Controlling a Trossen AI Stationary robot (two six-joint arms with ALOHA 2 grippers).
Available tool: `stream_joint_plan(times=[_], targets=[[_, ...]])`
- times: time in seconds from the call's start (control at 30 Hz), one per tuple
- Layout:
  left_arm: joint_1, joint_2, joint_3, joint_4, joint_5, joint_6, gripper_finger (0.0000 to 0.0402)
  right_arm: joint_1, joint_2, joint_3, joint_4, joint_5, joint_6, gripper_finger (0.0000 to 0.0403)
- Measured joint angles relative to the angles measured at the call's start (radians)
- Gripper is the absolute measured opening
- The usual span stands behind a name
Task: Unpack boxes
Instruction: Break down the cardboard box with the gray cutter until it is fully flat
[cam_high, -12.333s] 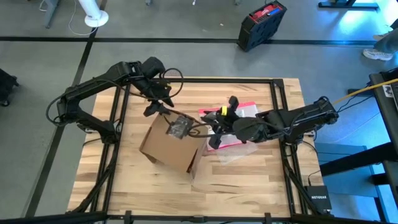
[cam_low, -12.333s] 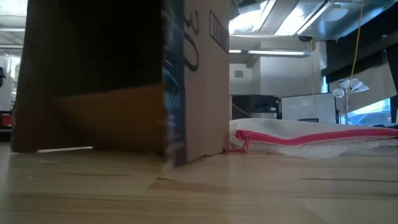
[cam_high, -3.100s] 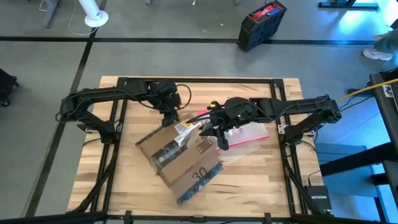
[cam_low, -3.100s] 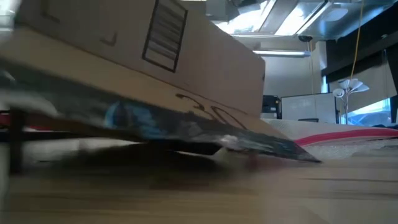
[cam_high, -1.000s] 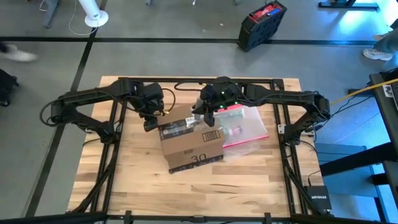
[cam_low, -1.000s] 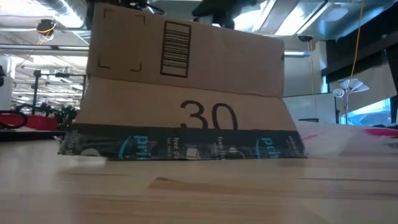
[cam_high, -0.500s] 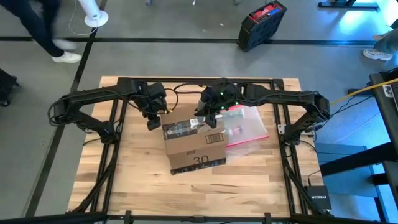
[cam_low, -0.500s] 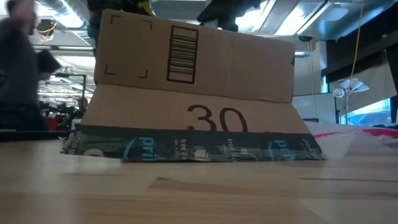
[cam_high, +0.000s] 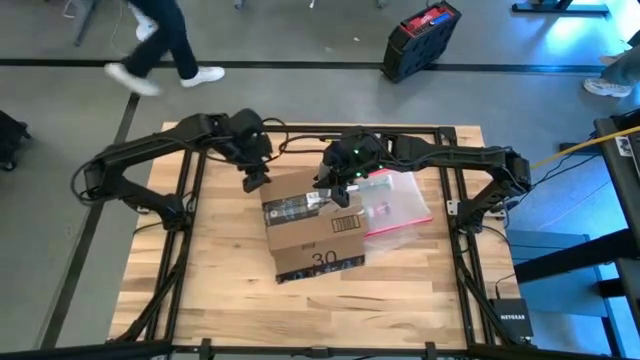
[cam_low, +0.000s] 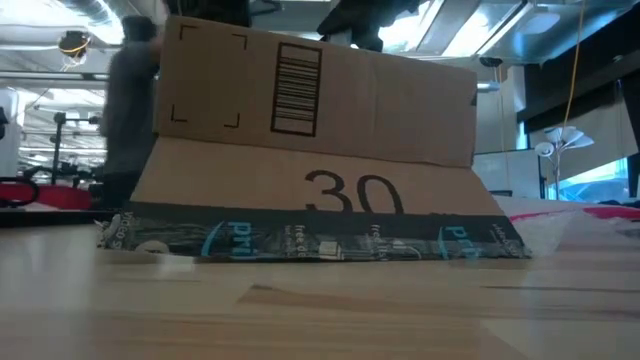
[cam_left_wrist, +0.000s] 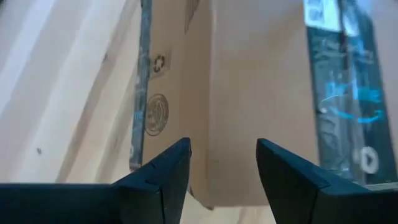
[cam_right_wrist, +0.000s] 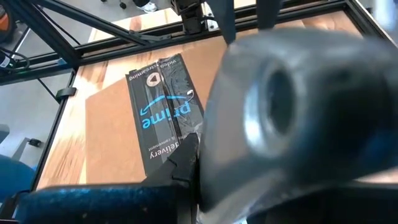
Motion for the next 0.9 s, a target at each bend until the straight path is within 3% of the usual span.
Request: stream_joint_plan(times=[0.2, 0.4, 0.6, 0.8, 0.9], targets=[[0.023, 0.051, -0.054, 0.01, 0.094, 0.044, 0.0175, 0.0, -0.004, 0.018, -0.004, 0.014, -0.006, 0.0071], [0.023, 0.05, -0.098, 0.069, 0.103, 0.055, 0.0175, 0.0, -0.014, 0.064, 0.04, -0.011, -0.053, 0.0071], [0.023, 0.05, -0.104, 0.095, 0.101, 0.06, 0.0175, 0.053, -0.007, 0.064, 0.249, -0.094, -0.051, 0.0071], [0.024, 0.05, -0.104, 0.106, 0.092, 0.071, 0.0175, 0.123, 0.042, 0.037, 0.513, -0.033, -0.068, 0.0071], [0.029, 0.05, -0.104, 0.109, 0.091, 0.077, 0.0175, 0.126, 0.083, 0.029, 0.542, -0.004, -0.059, 0.0071]])
